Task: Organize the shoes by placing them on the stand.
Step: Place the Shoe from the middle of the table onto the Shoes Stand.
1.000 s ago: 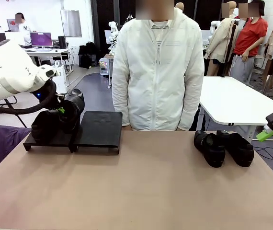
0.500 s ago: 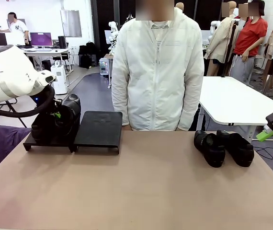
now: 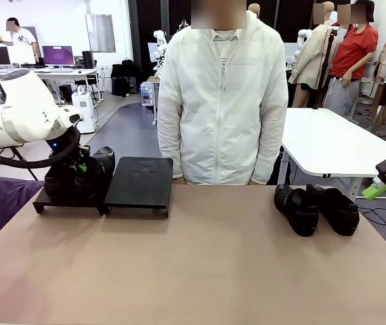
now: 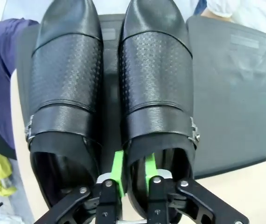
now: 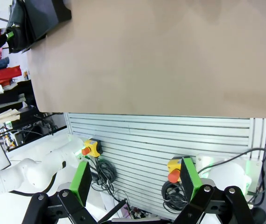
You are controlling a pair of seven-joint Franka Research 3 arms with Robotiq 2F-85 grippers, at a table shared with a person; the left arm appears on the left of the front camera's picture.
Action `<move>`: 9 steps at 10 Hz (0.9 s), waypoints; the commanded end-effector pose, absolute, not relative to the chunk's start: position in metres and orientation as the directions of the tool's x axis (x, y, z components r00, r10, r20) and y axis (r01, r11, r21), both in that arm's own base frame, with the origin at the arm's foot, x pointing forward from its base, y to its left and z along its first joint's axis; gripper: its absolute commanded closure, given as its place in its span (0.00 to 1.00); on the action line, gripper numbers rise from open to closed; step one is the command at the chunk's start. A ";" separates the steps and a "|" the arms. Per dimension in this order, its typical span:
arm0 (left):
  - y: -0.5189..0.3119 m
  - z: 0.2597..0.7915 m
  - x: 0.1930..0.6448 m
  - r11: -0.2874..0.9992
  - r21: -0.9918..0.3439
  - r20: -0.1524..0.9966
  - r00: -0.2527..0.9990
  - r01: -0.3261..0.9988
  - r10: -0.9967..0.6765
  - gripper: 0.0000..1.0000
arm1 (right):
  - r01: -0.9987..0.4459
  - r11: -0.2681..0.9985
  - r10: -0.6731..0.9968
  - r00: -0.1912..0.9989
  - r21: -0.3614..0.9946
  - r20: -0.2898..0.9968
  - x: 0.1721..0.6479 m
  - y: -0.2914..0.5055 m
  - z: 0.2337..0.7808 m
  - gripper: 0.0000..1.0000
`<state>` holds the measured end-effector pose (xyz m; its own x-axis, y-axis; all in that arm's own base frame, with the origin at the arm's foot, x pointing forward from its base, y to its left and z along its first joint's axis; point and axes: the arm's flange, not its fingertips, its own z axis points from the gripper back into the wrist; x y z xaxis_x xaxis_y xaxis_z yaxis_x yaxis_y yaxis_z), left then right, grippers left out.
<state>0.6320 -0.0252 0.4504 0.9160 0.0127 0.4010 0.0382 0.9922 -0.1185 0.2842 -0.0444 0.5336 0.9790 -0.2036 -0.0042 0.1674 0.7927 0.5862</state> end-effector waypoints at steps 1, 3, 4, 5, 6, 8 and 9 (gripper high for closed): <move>-0.026 0.456 0.632 0.996 -0.093 0.420 0.907 0.002 0.037 0.00 | 0.166 0.776 -0.206 0.979 0.609 -0.004 0.285 -0.043 0.535 0.00; -0.025 0.468 0.620 0.996 -0.095 0.440 0.897 0.001 0.041 0.00 | 0.166 0.776 -0.206 0.979 0.609 -0.004 0.285 -0.043 0.535 0.00; -0.024 0.480 0.609 0.993 -0.115 0.449 0.893 0.036 0.020 0.00 | 0.166 0.776 -0.206 0.979 0.609 -0.004 0.285 -0.043 0.535 0.00; -0.021 0.493 0.594 0.993 -0.106 0.455 0.891 0.042 0.011 0.00 | 0.166 0.776 -0.206 0.979 0.609 -0.004 0.285 -0.043 0.535 0.00; -0.020 0.510 0.572 0.996 -0.078 0.450 0.893 0.034 0.004 0.00 | 0.166 0.776 -0.206 0.979 0.609 -0.004 0.285 -0.043 0.535 0.00; -0.011 0.555 0.503 0.981 -0.148 0.442 0.896 0.122 -0.045 0.00 | 0.166 0.776 -0.206 0.979 0.609 -0.004 0.285 -0.043 0.535 0.00; -0.002 0.569 0.466 0.932 -0.325 0.333 0.942 0.163 -0.049 0.00 | 0.166 0.776 -0.206 0.979 0.609 -0.004 0.285 -0.043 0.535 0.00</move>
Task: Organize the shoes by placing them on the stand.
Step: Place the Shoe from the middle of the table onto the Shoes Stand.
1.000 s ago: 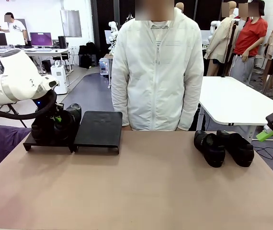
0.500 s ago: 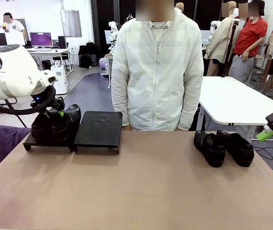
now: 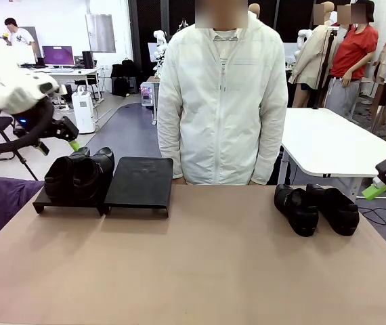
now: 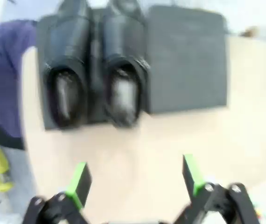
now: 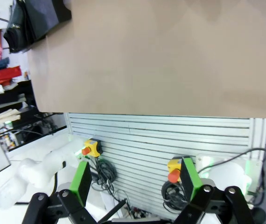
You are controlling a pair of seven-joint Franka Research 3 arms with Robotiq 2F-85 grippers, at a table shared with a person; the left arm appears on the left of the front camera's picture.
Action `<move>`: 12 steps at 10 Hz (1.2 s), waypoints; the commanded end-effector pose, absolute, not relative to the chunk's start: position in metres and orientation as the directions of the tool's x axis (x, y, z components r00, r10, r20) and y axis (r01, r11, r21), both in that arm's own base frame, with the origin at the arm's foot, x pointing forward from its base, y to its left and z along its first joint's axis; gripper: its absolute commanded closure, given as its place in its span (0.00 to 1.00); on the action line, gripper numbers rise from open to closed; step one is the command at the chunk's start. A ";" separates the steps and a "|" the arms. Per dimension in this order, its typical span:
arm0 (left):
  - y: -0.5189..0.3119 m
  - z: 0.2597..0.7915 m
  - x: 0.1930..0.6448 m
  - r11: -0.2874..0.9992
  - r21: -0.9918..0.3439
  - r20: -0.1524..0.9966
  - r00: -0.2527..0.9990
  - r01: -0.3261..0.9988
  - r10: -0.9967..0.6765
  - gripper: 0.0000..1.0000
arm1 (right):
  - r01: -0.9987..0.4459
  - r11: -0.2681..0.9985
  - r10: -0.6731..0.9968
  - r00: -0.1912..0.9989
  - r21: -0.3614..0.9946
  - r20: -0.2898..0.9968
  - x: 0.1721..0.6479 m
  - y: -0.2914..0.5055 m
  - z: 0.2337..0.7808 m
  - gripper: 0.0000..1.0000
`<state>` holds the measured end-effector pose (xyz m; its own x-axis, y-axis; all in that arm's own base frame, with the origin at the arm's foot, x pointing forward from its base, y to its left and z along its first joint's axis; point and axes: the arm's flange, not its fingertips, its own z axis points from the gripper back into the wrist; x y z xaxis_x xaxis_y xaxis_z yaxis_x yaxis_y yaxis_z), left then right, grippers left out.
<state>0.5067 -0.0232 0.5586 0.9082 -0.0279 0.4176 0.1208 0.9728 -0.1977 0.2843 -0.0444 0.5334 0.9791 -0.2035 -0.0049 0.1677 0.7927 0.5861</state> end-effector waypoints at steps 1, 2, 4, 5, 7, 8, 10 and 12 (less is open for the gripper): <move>0.013 0.574 0.431 0.881 -0.440 0.277 0.959 0.175 -0.053 0.00 | 0.166 0.776 -0.206 0.979 0.609 -0.004 0.285 -0.043 0.535 0.00; 0.034 0.573 0.386 0.856 -0.509 0.232 0.972 0.088 0.038 0.00 | 0.166 0.776 -0.206 0.979 0.609 -0.004 0.285 -0.043 0.535 0.00; 0.067 0.551 0.323 0.761 -0.647 0.247 0.957 0.044 0.155 0.00 | 0.166 0.776 -0.206 0.979 0.609 -0.004 0.285 -0.043 0.535 0.00; 0.083 0.526 0.311 0.711 -0.704 0.184 0.967 0.006 0.174 0.00 | 0.166 0.776 -0.206 0.979 0.609 -0.004 0.285 -0.043 0.535 0.00; 0.103 0.469 0.335 0.617 -0.785 0.011 0.994 -0.061 0.112 0.00 | 0.166 0.776 -0.206 0.979 0.609 -0.004 0.285 -0.043 0.535 0.00; 0.091 0.519 0.300 0.706 -0.709 0.150 0.976 -0.006 0.158 0.00 | 0.166 0.776 -0.206 0.979 0.609 -0.004 0.285 -0.043 0.535 0.00; 0.091 0.519 0.300 0.706 -0.709 0.150 0.976 -0.006 0.158 0.00 | 0.166 0.776 -0.206 0.979 0.609 -0.004 0.285 -0.043 0.535 0.00; 0.091 0.519 0.300 0.706 -0.709 0.150 0.976 -0.006 0.158 0.00 | 0.166 0.776 -0.206 0.979 0.609 -0.004 0.285 -0.043 0.535 0.00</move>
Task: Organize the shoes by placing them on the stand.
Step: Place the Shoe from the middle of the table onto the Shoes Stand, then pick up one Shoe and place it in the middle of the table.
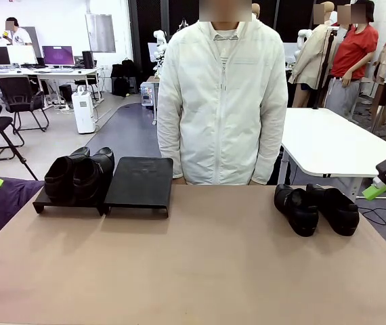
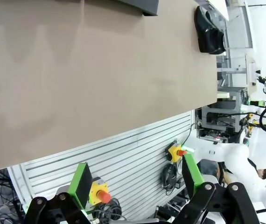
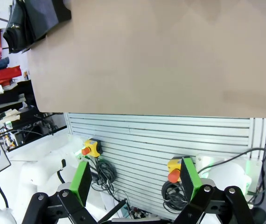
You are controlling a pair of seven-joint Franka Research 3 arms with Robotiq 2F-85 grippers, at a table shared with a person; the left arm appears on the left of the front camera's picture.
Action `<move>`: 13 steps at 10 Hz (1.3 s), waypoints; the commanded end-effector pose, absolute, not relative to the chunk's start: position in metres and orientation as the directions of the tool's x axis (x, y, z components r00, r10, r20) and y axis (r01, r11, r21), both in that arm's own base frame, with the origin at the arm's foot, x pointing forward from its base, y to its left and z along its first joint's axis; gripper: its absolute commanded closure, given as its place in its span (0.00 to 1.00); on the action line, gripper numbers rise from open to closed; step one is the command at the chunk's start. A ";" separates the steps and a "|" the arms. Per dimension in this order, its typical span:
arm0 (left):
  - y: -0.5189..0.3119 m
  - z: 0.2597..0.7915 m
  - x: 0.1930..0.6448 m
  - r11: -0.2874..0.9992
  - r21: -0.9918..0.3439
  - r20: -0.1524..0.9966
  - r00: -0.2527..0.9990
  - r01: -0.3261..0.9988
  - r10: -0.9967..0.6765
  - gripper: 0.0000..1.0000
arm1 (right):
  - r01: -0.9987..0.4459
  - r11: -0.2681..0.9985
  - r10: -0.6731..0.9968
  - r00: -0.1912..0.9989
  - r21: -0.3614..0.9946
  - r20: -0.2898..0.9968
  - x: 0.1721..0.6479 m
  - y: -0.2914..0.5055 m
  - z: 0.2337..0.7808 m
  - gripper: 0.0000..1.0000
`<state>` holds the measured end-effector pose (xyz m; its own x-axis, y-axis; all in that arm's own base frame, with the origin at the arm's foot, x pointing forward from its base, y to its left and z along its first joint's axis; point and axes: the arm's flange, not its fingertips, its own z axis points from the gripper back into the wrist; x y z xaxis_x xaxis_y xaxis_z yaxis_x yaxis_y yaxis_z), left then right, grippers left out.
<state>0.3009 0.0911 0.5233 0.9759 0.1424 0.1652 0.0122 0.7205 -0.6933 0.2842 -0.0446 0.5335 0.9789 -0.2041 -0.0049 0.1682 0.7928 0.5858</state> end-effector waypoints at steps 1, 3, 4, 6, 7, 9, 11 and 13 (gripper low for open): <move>0.091 0.519 0.300 0.706 -0.709 0.150 0.976 -0.006 0.158 0.00 | 0.166 0.776 -0.206 0.979 0.609 -0.004 0.285 -0.043 0.535 0.00; 0.091 0.519 0.300 0.706 -0.709 0.150 0.976 -0.006 0.158 0.00 | 0.166 0.776 -0.206 0.979 0.609 -0.004 0.285 -0.043 0.535 0.00; 0.091 0.519 0.300 0.706 -0.709 0.150 0.976 -0.006 0.158 0.00 | 0.166 0.776 -0.206 0.979 0.609 -0.004 0.285 -0.043 0.535 0.00; 0.091 0.519 0.300 0.706 -0.709 0.150 0.976 -0.006 0.158 0.00 | 0.166 0.776 -0.206 0.979 0.609 -0.004 0.285 -0.043 0.535 0.00; 0.091 0.519 0.300 0.706 -0.709 0.150 0.976 -0.006 0.158 0.00 | 0.166 0.776 -0.206 0.979 0.609 -0.004 0.285 -0.043 0.535 0.00; 0.091 0.519 0.300 0.706 -0.709 0.150 0.976 -0.006 0.158 0.00 | 0.166 0.776 -0.206 0.979 0.609 -0.004 0.285 -0.043 0.535 0.00; 0.091 0.519 0.300 0.706 -0.709 0.150 0.976 -0.006 0.158 0.00 | 0.098 0.897 -0.119 0.993 0.431 0.022 0.314 -0.011 0.541 0.00; 0.091 0.519 0.300 0.706 -0.709 0.150 0.976 -0.006 0.158 0.00 | 0.098 0.967 -0.103 0.995 0.234 0.008 0.415 0.029 0.532 0.00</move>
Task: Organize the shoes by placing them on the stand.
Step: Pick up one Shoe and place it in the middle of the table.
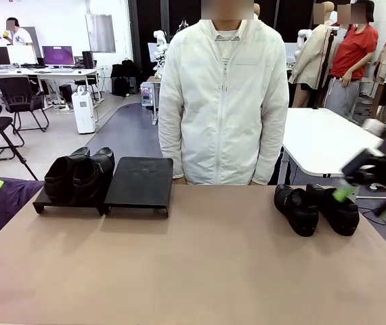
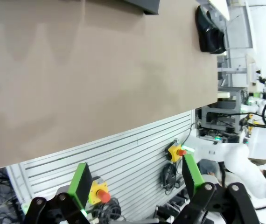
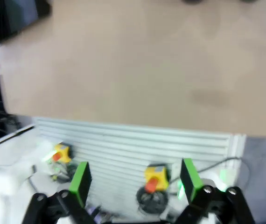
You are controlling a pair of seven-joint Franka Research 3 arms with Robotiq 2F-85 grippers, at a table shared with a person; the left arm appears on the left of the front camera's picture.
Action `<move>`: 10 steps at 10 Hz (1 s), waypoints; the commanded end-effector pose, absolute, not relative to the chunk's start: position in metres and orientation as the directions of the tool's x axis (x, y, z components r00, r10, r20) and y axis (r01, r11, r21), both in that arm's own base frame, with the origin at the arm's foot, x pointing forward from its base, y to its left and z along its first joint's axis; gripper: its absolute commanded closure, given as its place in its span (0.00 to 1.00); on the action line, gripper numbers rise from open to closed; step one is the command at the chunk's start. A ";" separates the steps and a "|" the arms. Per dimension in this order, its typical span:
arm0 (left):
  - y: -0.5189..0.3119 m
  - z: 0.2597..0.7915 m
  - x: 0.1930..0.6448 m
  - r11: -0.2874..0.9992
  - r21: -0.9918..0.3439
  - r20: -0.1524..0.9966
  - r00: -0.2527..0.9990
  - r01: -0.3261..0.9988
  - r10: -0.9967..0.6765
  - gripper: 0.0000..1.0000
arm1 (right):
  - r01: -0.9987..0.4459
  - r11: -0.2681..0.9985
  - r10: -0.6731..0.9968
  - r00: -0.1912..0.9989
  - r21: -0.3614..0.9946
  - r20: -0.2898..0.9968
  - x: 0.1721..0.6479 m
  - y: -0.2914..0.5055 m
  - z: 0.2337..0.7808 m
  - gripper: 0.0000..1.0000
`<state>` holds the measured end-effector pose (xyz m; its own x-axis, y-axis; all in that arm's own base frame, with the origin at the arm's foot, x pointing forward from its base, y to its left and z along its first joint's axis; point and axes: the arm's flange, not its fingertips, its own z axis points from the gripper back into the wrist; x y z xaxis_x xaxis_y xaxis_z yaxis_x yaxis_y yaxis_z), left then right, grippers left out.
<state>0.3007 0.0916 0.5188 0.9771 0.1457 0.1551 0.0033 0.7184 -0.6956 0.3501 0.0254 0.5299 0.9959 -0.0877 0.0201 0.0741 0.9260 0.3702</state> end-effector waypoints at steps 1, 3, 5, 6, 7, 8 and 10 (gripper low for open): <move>0.091 0.519 0.300 0.706 -0.709 0.150 0.976 -0.006 0.158 0.00 | 0.150 0.972 -0.168 0.982 0.178 0.089 0.462 0.039 0.519 0.00; 0.091 0.519 0.300 0.706 -0.709 0.150 0.976 -0.006 0.158 0.00 | 0.225 0.962 -0.250 0.953 0.155 0.171 0.534 0.037 0.488 0.00; 0.091 0.519 0.300 0.706 -0.709 0.150 0.976 -0.006 0.158 0.00 | 0.229 0.964 -0.256 0.933 0.132 0.252 0.580 0.024 0.468 0.00; 0.091 0.519 0.300 0.706 -0.709 0.150 0.976 -0.006 0.158 0.00 | 0.222 0.969 -0.244 0.929 0.111 0.278 0.590 0.020 0.465 0.00; 0.091 0.519 0.300 0.706 -0.709 0.150 0.976 -0.006 0.158 0.00 | 0.192 0.973 -0.219 0.938 0.124 0.267 0.583 0.024 0.478 0.00; 0.091 0.519 0.300 0.706 -0.709 0.150 0.976 -0.006 0.158 0.00 | 0.204 0.969 -0.235 0.938 0.141 0.255 0.587 0.009 0.452 0.00; 0.091 0.519 0.300 0.706 -0.709 0.150 0.976 -0.006 0.158 0.00 | 0.204 0.969 -0.235 0.938 0.141 0.255 0.587 0.009 0.452 0.00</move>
<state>0.3007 0.0920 0.5185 0.9770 0.1472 0.1542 0.0016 0.7181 -0.6960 0.5912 0.0089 0.4534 0.9377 -0.2342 0.2568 0.2037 0.9690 0.1397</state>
